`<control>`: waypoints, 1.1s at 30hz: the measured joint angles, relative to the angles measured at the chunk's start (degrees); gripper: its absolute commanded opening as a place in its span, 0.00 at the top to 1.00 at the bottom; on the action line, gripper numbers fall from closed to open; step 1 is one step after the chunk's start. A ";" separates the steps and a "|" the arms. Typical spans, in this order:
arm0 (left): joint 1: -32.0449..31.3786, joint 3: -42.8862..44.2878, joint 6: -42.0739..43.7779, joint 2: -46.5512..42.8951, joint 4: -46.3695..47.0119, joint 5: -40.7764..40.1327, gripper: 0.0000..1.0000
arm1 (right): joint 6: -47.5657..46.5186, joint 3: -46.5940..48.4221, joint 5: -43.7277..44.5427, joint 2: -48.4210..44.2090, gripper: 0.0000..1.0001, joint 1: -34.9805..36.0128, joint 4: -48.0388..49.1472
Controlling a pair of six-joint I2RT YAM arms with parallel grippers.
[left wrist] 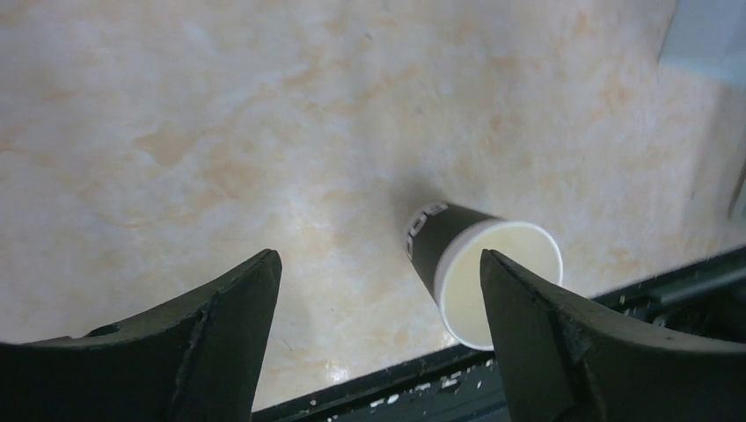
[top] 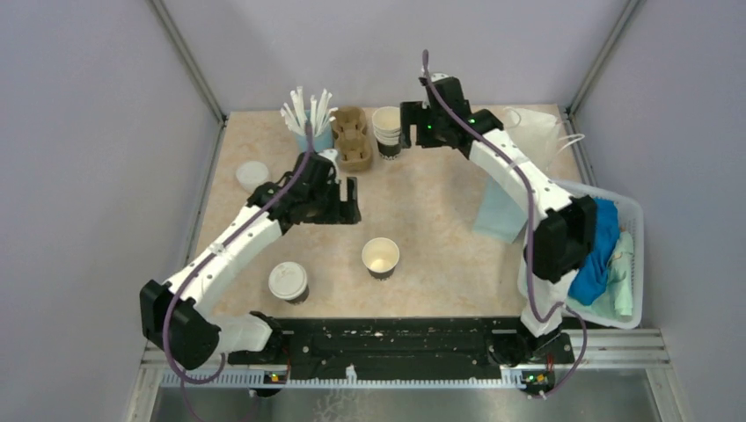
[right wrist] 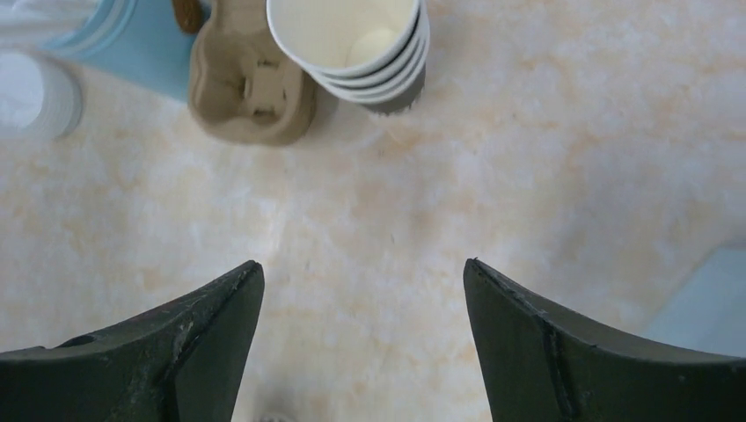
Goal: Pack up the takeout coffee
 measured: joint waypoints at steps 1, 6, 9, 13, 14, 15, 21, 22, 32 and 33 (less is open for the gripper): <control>2.12 0.22 -0.31 -0.90 0.07 -0.46 0.09 | -0.37 -2.73 -0.76 -3.37 0.15 0.00 -0.74; 18.56 0.59 -2.38 -2.67 0.44 -3.13 0.13 | -0.90 -13.25 -5.95 -16.26 0.16 0.00 -1.36; 26.62 4.00 -2.67 1.38 0.13 -7.10 0.18 | -1.36 -16.70 -8.96 -19.63 0.16 0.00 -1.33; 33.77 11.21 -1.53 11.69 1.14 -12.44 0.24 | -1.86 -18.99 -12.61 -19.45 0.18 0.00 -1.44; 35.30 12.79 -1.03 14.51 1.53 -13.77 0.26 | -1.86 -18.99 -13.49 -19.10 0.18 0.00 -1.51; 36.79 14.16 -0.44 17.18 1.75 -14.91 0.27 | -1.88 -18.99 -14.16 -18.86 0.18 0.00 -1.42; 43.25 20.74 3.52 30.82 2.05 -19.82 0.35 | -2.19 -18.99 -16.61 -18.40 0.18 0.00 -1.33; 43.74 21.38 3.98 32.26 2.08 -20.02 0.37 | -2.32 -18.99 -16.79 -18.40 0.18 0.00 -1.33; 45.00 23.56 6.43 35.47 3.43 -18.62 0.47 | -2.84 -18.99 -18.10 -17.77 0.20 -0.07 -1.27; 45.09 23.85 6.38 35.67 3.56 -18.34 0.49 | -2.84 -18.99 -18.25 -17.62 0.20 -0.13 -1.22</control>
